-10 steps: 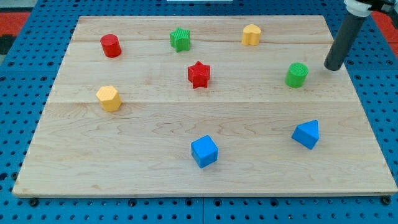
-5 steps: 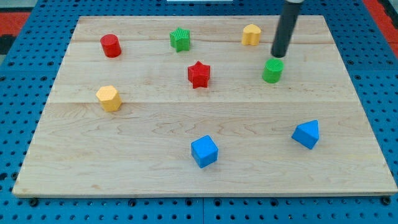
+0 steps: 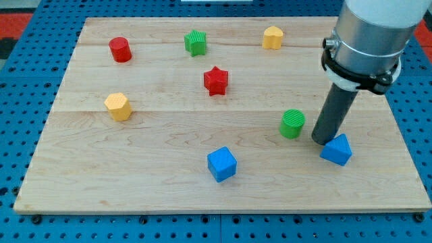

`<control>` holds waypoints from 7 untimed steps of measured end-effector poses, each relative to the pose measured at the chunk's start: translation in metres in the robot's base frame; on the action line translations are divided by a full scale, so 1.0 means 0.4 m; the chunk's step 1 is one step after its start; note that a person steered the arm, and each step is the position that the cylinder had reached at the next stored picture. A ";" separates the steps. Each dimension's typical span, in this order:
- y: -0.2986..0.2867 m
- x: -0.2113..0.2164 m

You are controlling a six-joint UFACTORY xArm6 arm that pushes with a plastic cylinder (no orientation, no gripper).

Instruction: Move the green circle to the parallel right of the blue cube

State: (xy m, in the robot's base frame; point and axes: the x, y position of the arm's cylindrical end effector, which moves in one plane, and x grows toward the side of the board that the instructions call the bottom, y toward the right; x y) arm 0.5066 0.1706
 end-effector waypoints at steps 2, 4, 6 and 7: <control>-0.008 -0.181; -0.098 -0.027; -0.225 -0.001; -0.138 0.044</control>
State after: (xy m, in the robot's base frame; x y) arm 0.5241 0.1153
